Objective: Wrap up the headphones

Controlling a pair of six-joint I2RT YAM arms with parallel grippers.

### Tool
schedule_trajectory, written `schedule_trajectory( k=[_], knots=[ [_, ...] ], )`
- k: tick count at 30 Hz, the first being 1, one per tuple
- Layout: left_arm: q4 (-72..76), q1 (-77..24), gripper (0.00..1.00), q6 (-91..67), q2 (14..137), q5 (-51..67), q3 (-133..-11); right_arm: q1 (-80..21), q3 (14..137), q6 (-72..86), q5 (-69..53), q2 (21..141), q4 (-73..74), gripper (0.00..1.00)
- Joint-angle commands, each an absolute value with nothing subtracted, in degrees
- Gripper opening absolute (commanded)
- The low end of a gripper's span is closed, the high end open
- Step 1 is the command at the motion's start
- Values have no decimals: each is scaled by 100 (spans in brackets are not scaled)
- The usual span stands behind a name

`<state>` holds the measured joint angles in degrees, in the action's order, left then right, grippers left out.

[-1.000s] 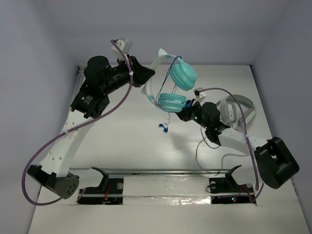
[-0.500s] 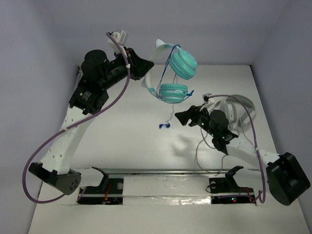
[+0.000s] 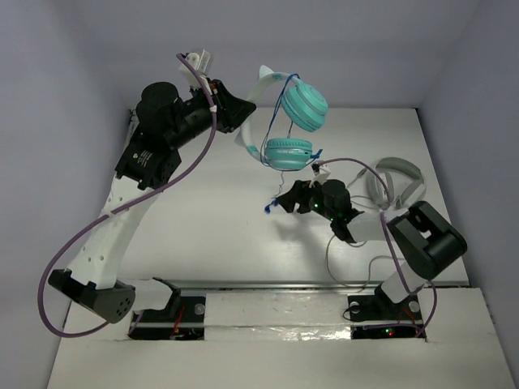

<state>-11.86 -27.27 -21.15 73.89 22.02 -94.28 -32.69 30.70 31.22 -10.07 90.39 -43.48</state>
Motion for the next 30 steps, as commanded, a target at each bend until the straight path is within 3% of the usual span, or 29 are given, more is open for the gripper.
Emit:
schedule_trajectory(
  k=[1, 20, 26, 30],
  knots=[
    [-694, -2707, 0, -2329, 7348, 2189, -9817, -3348, 3532, 3006, -1282, 9472, -5282, 73],
    [-668, -2707, 0, -2435, 7506, 2153, -10090, -3516, 4298, 3024, -1161, 11047, -5889, 69],
    [-677, -2655, 0, -2417, 7550, 2074, -10134, -3577, 4228, 3076, -1064, 11188, -6090, 58],
    [-607, -2654, 0, -2478, 7567, 2083, -10081, -3577, 4192, 3120, -949, 11250, -6293, 41]
  ],
)
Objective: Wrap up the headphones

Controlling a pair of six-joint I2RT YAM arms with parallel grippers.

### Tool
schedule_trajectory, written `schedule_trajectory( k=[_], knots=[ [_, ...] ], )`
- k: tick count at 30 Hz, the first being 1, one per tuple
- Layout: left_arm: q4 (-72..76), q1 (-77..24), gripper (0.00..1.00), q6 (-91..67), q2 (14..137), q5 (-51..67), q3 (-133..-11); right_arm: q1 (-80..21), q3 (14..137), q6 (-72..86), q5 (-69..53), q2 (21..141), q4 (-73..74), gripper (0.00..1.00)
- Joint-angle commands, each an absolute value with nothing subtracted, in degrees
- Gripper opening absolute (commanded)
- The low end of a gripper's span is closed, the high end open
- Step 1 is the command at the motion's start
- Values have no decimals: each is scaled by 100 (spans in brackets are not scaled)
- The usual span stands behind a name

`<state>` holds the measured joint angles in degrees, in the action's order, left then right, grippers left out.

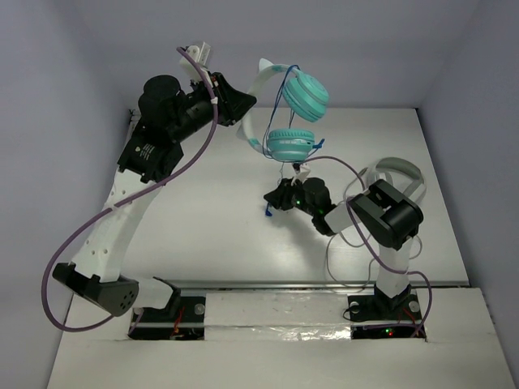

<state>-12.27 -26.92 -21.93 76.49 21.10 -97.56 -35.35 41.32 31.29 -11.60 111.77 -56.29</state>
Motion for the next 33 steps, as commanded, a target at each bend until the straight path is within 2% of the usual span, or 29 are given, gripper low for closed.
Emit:
schedule_trajectory(
  k=[1, 3, 5, 11, 16, 23, 33],
  knots=[
    [-572, -2654, 0, -2513, 7567, 2083, -10072, -3577, 4210, 3129, -914, 11267, -6302, 34],
    [-554, -2654, 0, -2540, 7559, 2074, -10037, -3577, 4254, 3129, -809, 11285, -6328, 25],
    [-554, -2654, 0, -2540, 7567, 1995, -10037, -3577, 4280, 3155, -756, 11294, -6302, 21],
    [-422, -2602, 0, -2662, 7734, 1451, -10151, -3893, 3912, 3296, -476, 10855, -6022, 0],
    [-194, -2251, 0, -2856, 8068, 705, -10292, -4534, 3578, 3717, -89, 10267, -5398, 0],
    [-44, -1767, 0, -2743, 8235, -535, -9801, -5659, 3393, 3832, 562, 9361, -4106, 0],
    [167, -1714, 0, -1961, 8481, -1907, -8842, -7030, 4209, 3446, 1589, 7973, -952, 0]
  ],
)
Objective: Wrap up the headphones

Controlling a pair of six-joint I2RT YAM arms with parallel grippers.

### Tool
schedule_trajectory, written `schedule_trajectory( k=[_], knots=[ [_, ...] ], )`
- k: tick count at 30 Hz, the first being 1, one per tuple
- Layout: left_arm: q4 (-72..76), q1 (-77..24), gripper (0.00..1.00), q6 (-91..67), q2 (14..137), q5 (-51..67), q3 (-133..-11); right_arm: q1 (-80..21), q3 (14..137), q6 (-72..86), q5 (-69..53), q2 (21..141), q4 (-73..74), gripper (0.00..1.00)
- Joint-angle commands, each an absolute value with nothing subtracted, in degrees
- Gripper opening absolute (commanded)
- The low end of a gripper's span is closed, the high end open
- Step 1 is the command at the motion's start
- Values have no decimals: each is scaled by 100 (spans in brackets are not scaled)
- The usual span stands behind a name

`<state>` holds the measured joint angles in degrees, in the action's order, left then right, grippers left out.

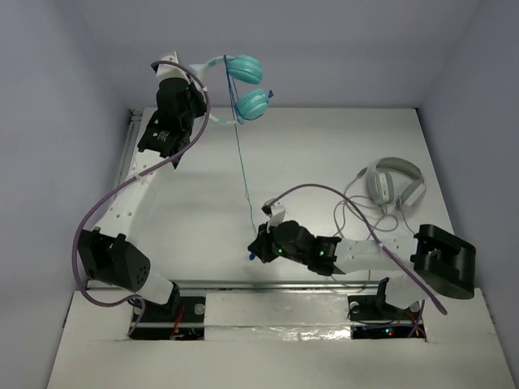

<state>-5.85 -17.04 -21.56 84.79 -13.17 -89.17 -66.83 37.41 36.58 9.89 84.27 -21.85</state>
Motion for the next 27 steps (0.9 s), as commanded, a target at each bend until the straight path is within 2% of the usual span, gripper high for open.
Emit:
schedule_trajectory(
  k=[1, 8, 14, 20, 27],
  knots=[
    [150, -1714, 0, -1899, 8516, -2038, -8807, -7110, 4323, 3376, 1678, 7876, -697, 0],
    [9, -1714, 0, -1609, 8675, -2197, -8386, -7427, 5352, 3085, 2381, 7375, 1219, 0],
    [-211, -1871, 0, -1389, 8736, -2145, -7780, -7479, 6151, 2392, 2838, 6979, 1958, 0],
    [-562, -2609, 0, -976, 8806, -2759, -7419, -7479, 6810, 1521, 3656, 6952, 2004, 0],
    [-765, -3172, 0, -896, 8947, -2681, -7163, -7427, 7382, 879, 3814, 6978, 1995, 0]
  ],
)
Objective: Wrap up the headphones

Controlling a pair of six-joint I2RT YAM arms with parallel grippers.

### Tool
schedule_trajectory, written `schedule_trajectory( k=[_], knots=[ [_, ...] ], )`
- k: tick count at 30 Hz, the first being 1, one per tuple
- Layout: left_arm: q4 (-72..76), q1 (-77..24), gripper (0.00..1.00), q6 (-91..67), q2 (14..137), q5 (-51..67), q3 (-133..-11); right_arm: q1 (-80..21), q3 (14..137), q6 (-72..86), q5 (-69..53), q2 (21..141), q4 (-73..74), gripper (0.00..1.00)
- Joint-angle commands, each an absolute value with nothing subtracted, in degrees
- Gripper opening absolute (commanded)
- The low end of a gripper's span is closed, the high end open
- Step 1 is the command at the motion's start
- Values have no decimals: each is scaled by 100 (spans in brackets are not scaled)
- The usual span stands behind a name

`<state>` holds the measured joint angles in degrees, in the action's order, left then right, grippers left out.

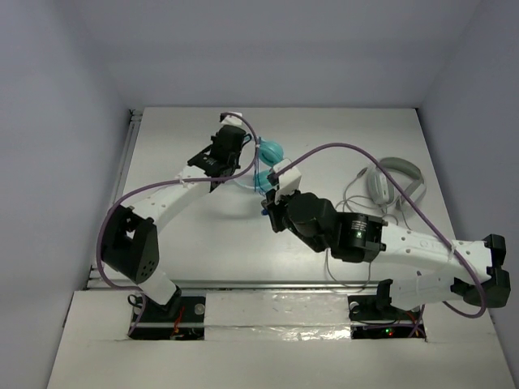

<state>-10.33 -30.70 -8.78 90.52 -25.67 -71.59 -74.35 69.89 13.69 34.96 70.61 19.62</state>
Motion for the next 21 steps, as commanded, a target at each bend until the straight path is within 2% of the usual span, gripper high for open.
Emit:
schedule_trajectory(
  k=[1, 21],
  knots=[
    [-817, -3225, 0, -896, 8947, -2568, -7172, -7357, 7400, 774, 3832, 6979, 1986, 0],
    [-914, -3911, 0, -598, 8130, -124, -6320, -5451, 6953, -290, 3576, 7039, 757, 0]
  ],
)
